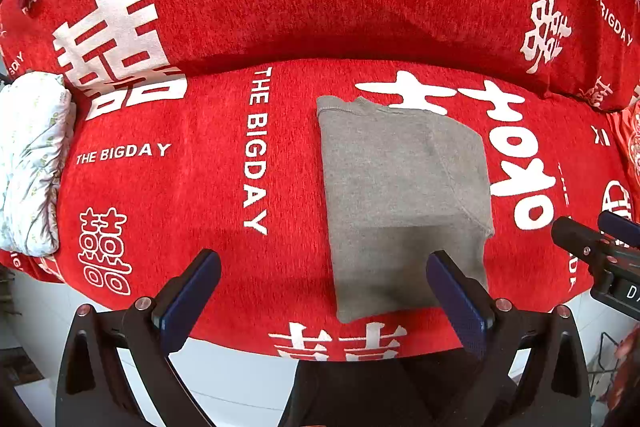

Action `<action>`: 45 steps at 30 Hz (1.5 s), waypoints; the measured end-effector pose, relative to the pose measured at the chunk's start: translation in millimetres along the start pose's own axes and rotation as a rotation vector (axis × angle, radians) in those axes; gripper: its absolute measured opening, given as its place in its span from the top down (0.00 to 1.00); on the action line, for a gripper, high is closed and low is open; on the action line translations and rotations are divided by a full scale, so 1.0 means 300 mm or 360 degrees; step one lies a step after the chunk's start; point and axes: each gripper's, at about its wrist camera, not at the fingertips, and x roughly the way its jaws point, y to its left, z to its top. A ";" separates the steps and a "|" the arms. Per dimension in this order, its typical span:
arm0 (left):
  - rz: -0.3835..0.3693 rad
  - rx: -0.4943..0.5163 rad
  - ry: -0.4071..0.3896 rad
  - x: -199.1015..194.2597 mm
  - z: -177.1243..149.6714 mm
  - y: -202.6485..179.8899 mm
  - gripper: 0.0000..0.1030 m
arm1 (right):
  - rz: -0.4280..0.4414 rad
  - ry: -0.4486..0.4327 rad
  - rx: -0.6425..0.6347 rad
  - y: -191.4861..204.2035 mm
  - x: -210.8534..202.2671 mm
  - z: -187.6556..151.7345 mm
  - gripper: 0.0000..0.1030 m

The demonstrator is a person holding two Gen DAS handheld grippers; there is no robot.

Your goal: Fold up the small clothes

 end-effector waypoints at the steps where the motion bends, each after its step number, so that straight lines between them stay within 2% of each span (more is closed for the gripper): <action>1: 0.0000 0.0001 0.0001 0.001 0.000 0.000 0.00 | 0.0000 0.0001 0.0000 0.000 0.000 0.000 0.12; 45: 0.0001 -0.0016 0.0000 -0.014 0.007 0.003 0.00 | 0.0001 0.0008 -0.0005 -0.004 0.002 0.006 0.12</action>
